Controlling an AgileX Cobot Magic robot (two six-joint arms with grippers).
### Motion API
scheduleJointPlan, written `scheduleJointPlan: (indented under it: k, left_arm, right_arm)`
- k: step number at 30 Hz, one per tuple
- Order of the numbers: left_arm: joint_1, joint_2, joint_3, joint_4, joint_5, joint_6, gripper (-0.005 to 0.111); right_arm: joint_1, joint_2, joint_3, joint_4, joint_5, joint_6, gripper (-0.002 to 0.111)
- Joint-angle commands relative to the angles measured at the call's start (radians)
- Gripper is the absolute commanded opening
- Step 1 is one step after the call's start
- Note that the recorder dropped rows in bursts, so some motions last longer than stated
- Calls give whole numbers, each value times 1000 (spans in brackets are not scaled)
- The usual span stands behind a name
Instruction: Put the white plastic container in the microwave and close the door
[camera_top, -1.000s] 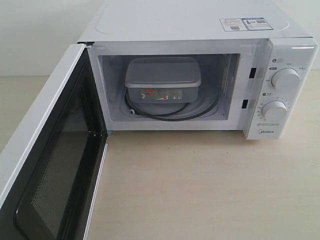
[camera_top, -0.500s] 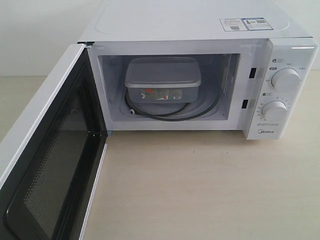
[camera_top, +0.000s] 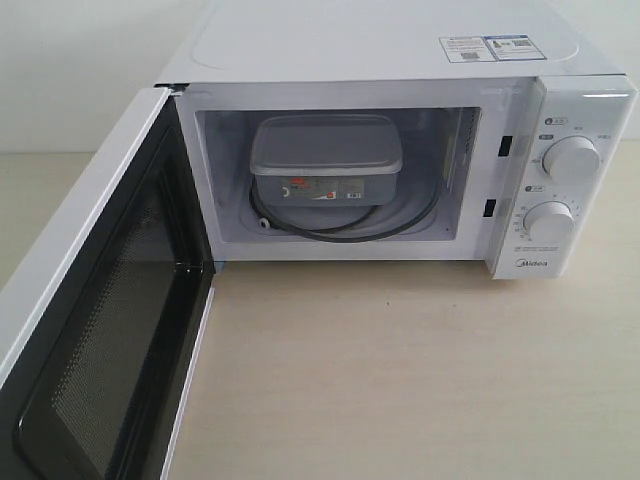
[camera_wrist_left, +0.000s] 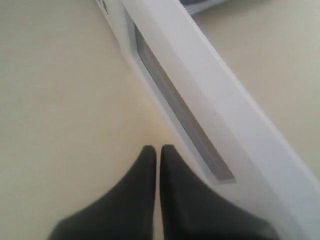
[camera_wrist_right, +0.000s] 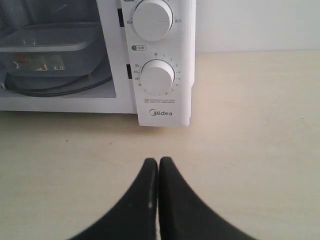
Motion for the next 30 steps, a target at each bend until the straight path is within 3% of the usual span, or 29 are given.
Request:
scheduleJointPlan:
  k: [1, 10, 17, 24, 30]
  left_arm:
    - [-30, 123, -6, 5, 9, 196, 4]
    - [-35, 253, 60, -102, 9, 433, 4]
    - [-37, 270, 106, -424, 9, 745, 4]
    - [-95, 281, 138, -482, -20, 807, 4]
    - [-143, 320, 152, -691, -142, 978, 4]
  right_arm:
    - [-3, -4, -1, -7, -3, -4, 0]
    - [-3, -4, -1, -7, -3, -4, 0]
    - [-3, -4, -1, -7, -3, -4, 0]
    - [-3, -4, -1, -7, -3, -4, 0]
    - [-3, -4, -1, -7, -3, -4, 0]
